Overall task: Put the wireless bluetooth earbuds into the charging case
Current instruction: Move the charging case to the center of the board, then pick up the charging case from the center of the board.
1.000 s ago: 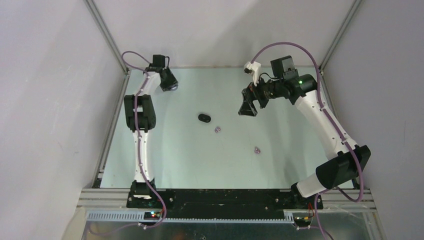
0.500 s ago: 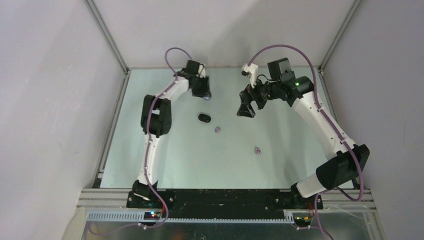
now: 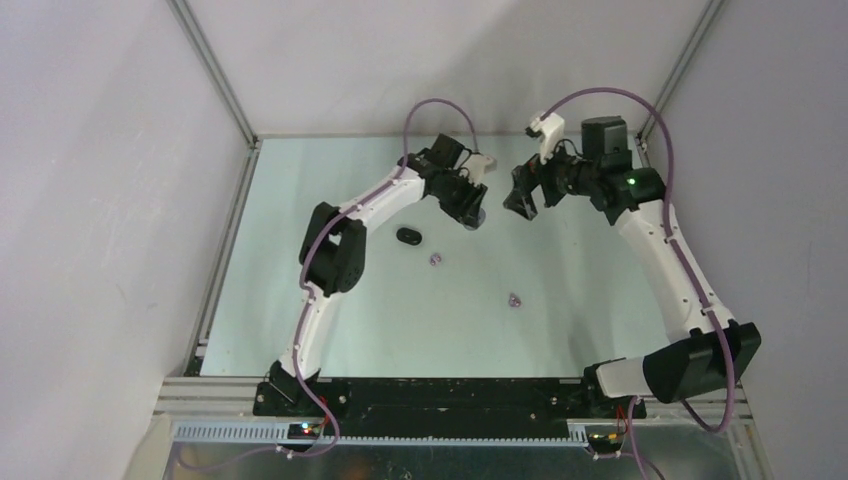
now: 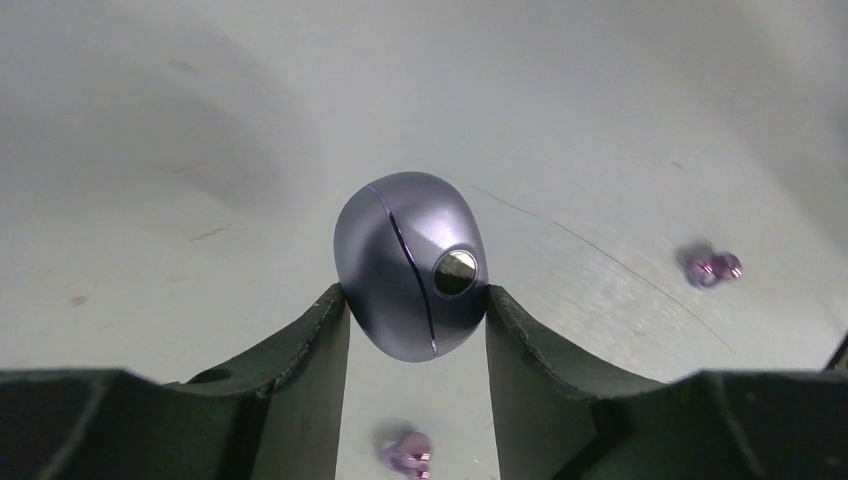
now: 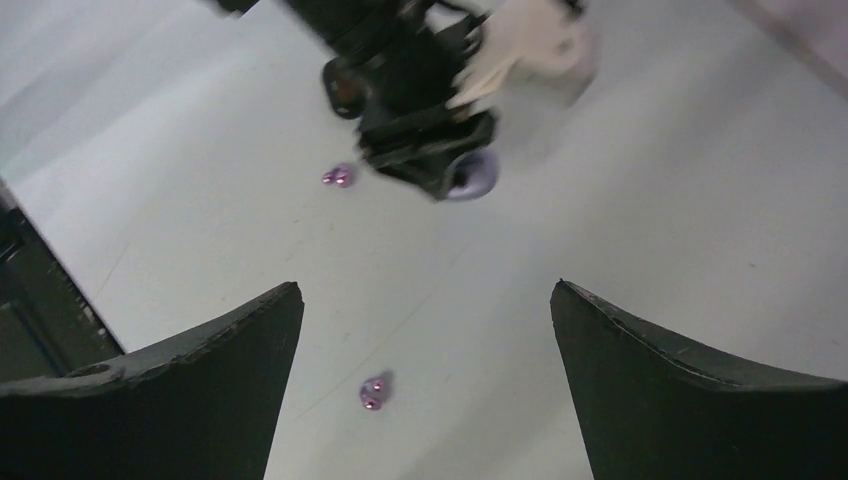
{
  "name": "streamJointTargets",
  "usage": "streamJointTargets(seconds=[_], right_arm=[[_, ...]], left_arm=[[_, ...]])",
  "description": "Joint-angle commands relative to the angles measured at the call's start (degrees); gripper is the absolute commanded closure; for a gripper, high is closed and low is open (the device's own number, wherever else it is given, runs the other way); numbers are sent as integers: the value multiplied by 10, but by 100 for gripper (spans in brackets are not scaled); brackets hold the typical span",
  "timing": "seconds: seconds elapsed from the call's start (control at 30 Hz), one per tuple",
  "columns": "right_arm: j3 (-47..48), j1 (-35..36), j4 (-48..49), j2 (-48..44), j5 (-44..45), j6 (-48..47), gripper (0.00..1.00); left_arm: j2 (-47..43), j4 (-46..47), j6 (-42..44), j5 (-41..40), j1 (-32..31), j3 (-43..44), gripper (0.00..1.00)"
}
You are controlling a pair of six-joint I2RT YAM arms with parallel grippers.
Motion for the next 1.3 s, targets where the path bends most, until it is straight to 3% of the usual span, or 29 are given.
streamJointTargets(seconds=[0.0,0.23,0.4,0.5,0.63,0.67,0.73,0.93,1.13,1.27], right_arm=[[-14,-46,55,-36,4,21,0],[-31,-111,83,-74,-23,44,1],[-41,-115,100,-97,-34,51,1],[-42,-113,102,-107,-40,54,1],[-44,-113,102,-114,-43,51,1],[-46,-113,101,-116,-40,49,1],[-46,-116,100,-115,-37,45,1],[-46,-130,97,-114,-52,47,1],[-46,-130,96,-107,-54,47,1],[-46,-130,96,-108,-53,48,0]], left_arm=[[-44,-40,94,37,-50,-24,62],[-73,-44,148,33,-111,-110,59],[-72,-44,156,26,-133,-135,56],[-74,-36,160,4,-135,-151,45],[-91,-24,160,-21,-135,-174,20],[-97,-16,159,-26,-136,-178,9],[-122,2,154,-45,-136,-197,2],[-187,47,147,-111,-136,-243,1],[-197,61,114,-72,-145,-259,1],[-178,71,106,-105,-174,-257,1]])
